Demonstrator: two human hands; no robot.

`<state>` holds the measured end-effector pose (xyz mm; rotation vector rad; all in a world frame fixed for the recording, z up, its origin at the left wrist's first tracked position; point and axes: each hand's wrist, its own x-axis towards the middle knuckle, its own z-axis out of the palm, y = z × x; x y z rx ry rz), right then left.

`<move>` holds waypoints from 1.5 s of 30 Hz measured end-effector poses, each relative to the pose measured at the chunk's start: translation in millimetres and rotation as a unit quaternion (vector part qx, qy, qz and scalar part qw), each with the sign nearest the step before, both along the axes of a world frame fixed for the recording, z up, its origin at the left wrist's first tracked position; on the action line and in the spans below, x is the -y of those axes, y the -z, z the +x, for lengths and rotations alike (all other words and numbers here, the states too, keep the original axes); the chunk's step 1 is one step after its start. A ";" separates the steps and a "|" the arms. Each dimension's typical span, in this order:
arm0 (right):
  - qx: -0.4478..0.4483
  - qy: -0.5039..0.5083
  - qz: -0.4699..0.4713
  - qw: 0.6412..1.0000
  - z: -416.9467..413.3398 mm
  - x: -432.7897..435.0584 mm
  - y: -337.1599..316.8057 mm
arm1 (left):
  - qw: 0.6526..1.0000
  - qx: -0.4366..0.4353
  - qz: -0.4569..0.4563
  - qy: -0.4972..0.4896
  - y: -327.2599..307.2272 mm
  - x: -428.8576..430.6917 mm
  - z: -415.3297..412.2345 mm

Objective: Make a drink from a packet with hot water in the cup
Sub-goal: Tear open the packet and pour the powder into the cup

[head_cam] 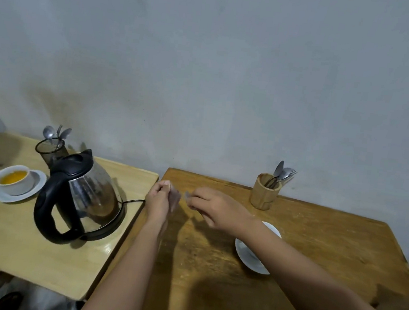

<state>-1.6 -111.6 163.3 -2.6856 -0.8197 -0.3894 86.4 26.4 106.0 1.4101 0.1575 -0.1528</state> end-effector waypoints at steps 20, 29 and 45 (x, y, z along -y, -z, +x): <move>-0.415 0.378 0.234 0.794 4.6 -30.0 149.4 | 0.998 -0.030 0.050 -0.007 39.8 -57.9 -9.5; -0.359 0.356 0.248 0.826 3.3 -34.1 154.8 | 0.997 -0.050 0.063 0.013 40.2 -47.7 -15.0; -0.209 0.362 0.550 0.723 -36.8 49.3 86.6 | 0.981 0.010 0.048 0.190 6.8 90.7 -40.7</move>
